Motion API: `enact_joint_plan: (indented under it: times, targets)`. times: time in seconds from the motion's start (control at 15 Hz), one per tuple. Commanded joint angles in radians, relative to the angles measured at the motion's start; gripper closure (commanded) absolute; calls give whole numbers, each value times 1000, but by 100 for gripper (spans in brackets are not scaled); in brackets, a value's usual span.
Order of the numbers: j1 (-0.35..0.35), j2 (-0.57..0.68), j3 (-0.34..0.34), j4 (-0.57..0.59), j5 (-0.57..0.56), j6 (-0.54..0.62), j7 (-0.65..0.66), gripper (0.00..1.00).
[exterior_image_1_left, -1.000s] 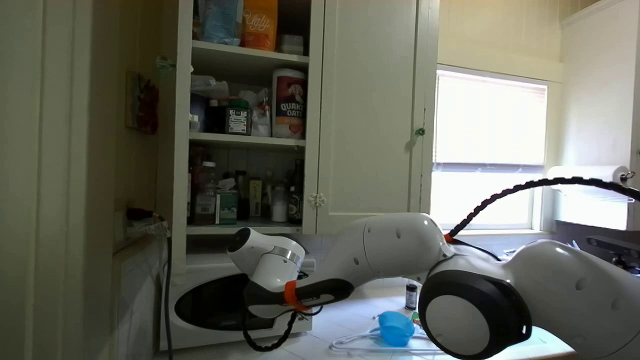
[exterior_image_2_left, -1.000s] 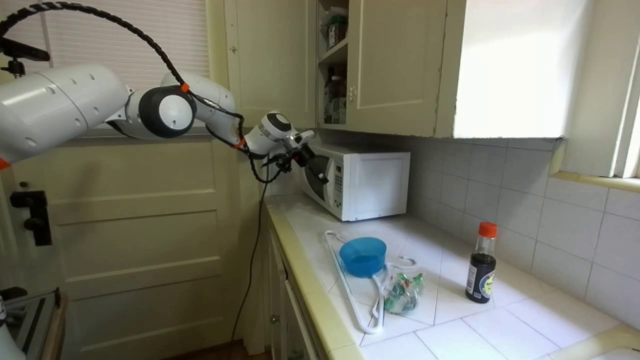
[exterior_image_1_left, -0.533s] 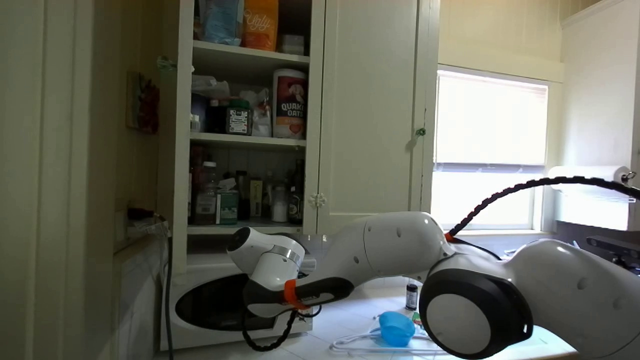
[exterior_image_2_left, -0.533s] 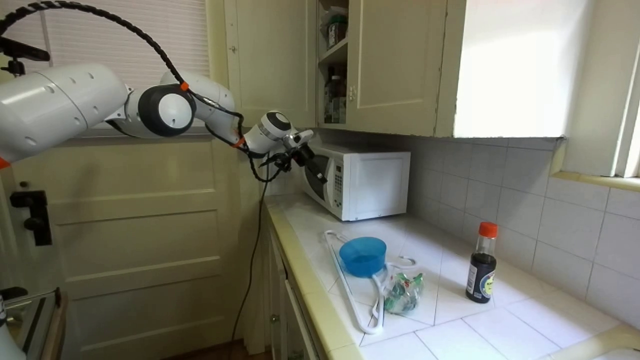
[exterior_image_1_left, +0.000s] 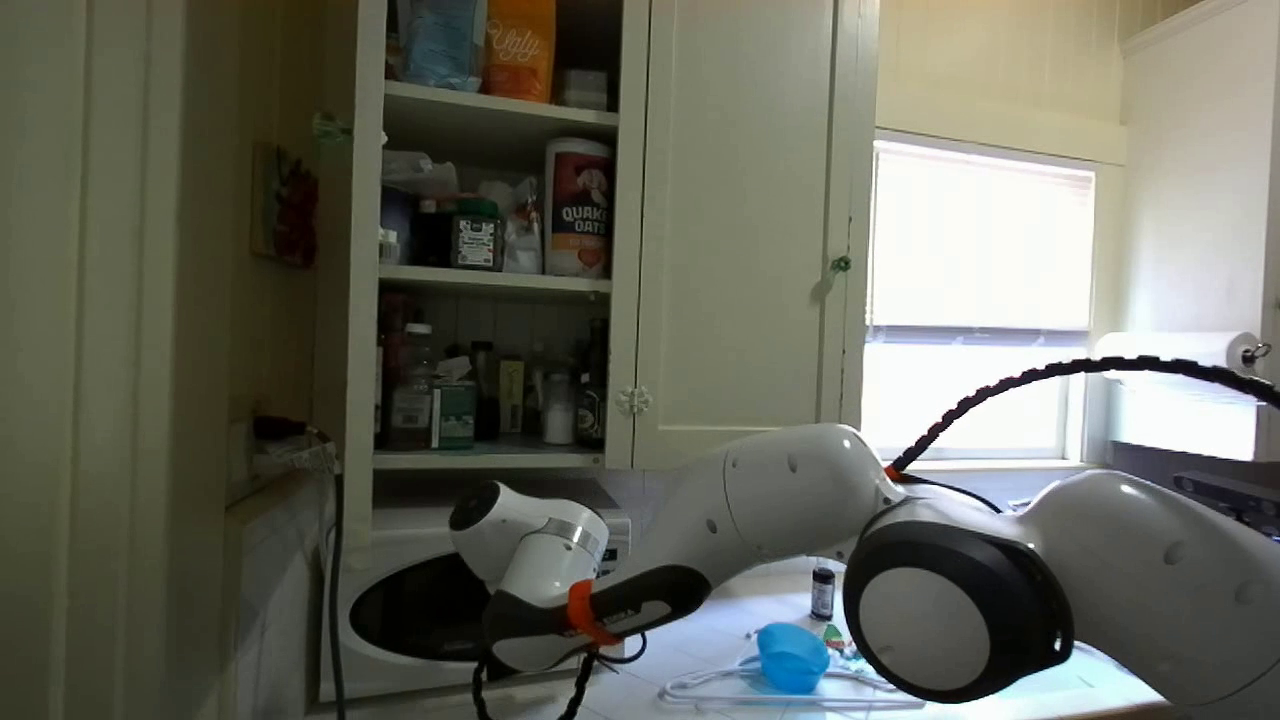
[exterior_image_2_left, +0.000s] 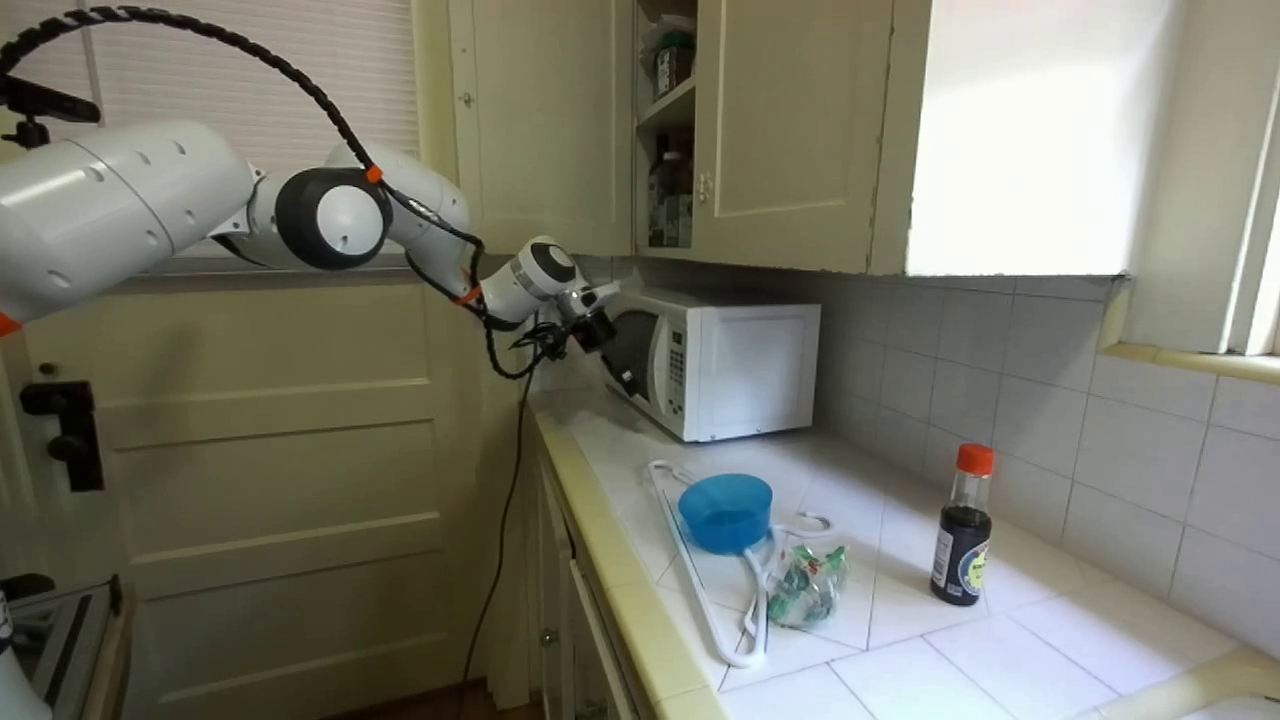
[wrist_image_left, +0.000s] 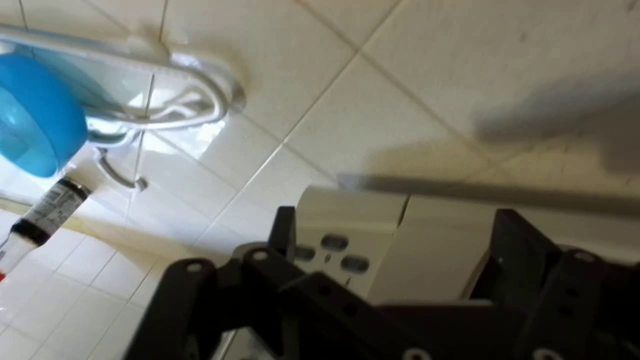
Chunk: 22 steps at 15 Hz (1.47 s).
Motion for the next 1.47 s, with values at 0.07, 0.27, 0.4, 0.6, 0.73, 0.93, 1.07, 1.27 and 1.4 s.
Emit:
enact_joint_plan:
  times: [0.07,0.27,0.4,0.6,0.73,0.93,1.07,1.27,1.4]
  targets:
    - [-20,-81,94,-251,61,16,-66,0]
    - [-26,-100,134,-298,72,-9,-165,0]
    - [-7,-105,120,-290,41,-47,-206,0]
    - [44,-117,65,-282,-29,-89,-113,0]
    - [64,-118,37,-265,-56,-102,-2,0]
    - [94,-92,-4,-207,-80,-120,141,0]
    - [107,-75,-34,-171,-83,-127,223,0]
    - [130,-62,-85,-125,-105,-148,333,0]
    - [115,-38,-81,-61,-95,-150,307,0]
